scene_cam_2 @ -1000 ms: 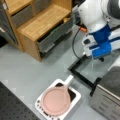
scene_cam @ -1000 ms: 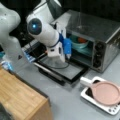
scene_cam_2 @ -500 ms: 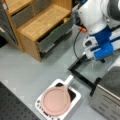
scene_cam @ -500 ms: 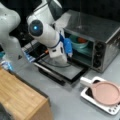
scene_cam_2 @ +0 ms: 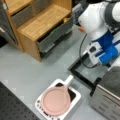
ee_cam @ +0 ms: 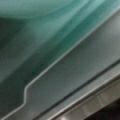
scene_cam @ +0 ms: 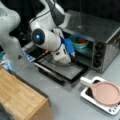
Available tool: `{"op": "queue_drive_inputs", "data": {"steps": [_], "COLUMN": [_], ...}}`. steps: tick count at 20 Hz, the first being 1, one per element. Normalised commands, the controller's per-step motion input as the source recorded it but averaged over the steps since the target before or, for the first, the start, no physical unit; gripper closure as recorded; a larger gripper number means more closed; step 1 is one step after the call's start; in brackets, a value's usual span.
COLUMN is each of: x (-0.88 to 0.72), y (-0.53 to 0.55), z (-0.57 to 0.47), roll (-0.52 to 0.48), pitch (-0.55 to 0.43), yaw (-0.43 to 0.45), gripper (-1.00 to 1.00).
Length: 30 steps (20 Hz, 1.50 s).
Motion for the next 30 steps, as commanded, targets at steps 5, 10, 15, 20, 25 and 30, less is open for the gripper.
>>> {"op": "queue_drive_inputs", "data": {"steps": [5, 10, 15, 20, 25, 30], "x": [0.11, 0.11, 0.08, 0.09, 0.11, 0.09], "y": [0.02, -0.02, 0.07, 0.18, 0.17, 0.14], "z": [-0.08, -0.06, -0.08, -0.05, -0.03, 0.02], "roll": [0.312, 0.237, 0.171, 0.108, 0.021, -0.015], "pitch": [0.032, 0.02, 0.027, 0.032, -0.02, -0.036], "yaw": [0.082, 0.037, -0.054, -0.138, -0.131, -0.133], "gripper": [-1.0, -1.0, -1.0, -1.0, -1.0, -1.0]}}
